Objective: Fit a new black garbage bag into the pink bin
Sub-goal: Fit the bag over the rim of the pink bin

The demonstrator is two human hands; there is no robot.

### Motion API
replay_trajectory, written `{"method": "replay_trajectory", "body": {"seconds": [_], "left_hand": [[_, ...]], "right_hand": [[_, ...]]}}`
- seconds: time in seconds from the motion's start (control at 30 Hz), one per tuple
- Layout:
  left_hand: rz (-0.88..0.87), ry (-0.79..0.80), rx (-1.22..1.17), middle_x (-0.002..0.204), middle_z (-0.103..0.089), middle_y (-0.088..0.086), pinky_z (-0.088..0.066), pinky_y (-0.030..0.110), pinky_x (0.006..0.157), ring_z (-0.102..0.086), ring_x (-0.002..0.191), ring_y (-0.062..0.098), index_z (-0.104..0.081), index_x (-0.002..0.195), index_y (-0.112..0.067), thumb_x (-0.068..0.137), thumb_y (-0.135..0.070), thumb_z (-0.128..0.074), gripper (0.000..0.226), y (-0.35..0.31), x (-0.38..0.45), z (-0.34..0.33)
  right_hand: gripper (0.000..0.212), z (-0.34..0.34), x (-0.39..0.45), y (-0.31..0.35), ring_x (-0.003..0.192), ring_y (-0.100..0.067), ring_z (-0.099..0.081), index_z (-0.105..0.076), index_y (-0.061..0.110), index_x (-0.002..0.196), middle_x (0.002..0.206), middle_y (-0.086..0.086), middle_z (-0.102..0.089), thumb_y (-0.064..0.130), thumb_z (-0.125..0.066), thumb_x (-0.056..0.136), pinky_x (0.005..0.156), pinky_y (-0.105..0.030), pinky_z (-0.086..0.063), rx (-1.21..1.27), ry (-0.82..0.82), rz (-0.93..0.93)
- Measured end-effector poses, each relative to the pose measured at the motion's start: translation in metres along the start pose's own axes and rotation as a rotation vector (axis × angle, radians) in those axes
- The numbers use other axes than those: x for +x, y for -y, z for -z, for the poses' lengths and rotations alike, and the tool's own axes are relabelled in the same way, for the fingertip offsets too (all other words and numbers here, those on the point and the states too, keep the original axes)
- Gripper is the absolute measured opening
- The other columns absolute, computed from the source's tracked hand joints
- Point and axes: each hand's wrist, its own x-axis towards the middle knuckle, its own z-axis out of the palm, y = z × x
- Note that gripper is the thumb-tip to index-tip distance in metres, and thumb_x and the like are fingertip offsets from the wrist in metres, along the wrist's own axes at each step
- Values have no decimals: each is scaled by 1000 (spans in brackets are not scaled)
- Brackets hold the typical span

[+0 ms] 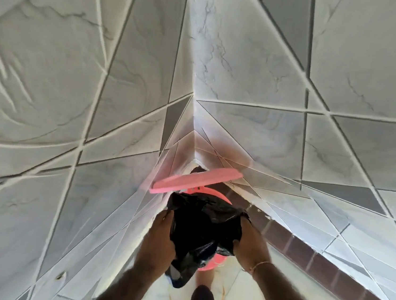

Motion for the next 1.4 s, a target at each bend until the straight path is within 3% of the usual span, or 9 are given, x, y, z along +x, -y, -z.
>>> {"method": "replay_trajectory", "body": {"seconds": [0.33,0.47,0.57,0.67,0.83,0.93,1.07,1.27,1.4], "left_hand": [[9,-109,-44,147,-41,2,-30,30,112,-43,134,22,-37,144,-16,75,4,-60,75,44,50,-37],[30,36,-21,153,-31,-3,-38,36,111,-38,137,19,-24,149,-22,74,-12,-68,87,70,44,-69],[13,180,92,159,-20,-4,-39,35,109,-37,139,21,-15,151,-21,78,-19,-67,89,93,35,-99],[35,165,153,157,-22,-3,-51,44,97,-47,130,26,-11,150,-27,77,-14,-63,90,117,37,-114],[196,48,201,159,-9,-1,-50,52,90,-45,122,39,-6,150,-20,70,6,-47,94,141,49,-102],[207,-4,191,153,-18,-5,-48,47,69,-48,106,36,-11,147,-24,72,3,-47,88,151,48,-102],[222,-18,202,157,-12,0,-51,52,78,-45,109,38,-5,147,-25,70,3,-49,93,161,37,-119],[262,-18,183,153,-19,4,-53,54,81,-49,111,42,-14,144,-21,63,-7,-74,102,178,28,-152],[297,-13,219,152,-21,7,-53,53,81,-48,115,41,-14,147,-21,67,-16,-78,103,193,34,-165]], "right_hand": [[56,-47,53,-35,106,-36,-63,-43,27,127,124,-8,-66,18,-61,75,88,-41,-54,-67,17,3],[67,-77,51,-50,105,-36,-64,-39,26,133,127,-3,-64,30,-73,75,87,-42,-53,-114,120,45],[66,-103,53,-70,102,-39,-65,-33,25,134,131,-5,-60,13,-62,76,82,-43,-56,-244,204,41],[72,-121,49,-88,103,-39,-65,-24,24,142,146,-5,-47,8,-56,80,83,-44,-56,-363,262,39],[73,-109,61,-111,97,-39,-65,-21,24,144,147,-6,-45,18,-56,81,77,-44,-54,-343,91,-1],[76,-96,71,-130,99,-43,-63,-20,26,140,156,-3,-27,16,-57,74,74,-45,-54,-315,22,-49],[90,-96,74,-150,101,-42,-63,-16,31,142,161,2,-10,21,-68,69,74,-45,-55,-316,68,-117],[85,-128,76,-172,100,-42,-64,-27,27,135,154,-3,-29,41,-73,64,69,-45,-54,-237,23,-185],[76,-141,78,-193,95,-45,-64,-34,25,127,146,-7,-39,32,-76,64,66,-47,-53,-237,-21,-203]]}}
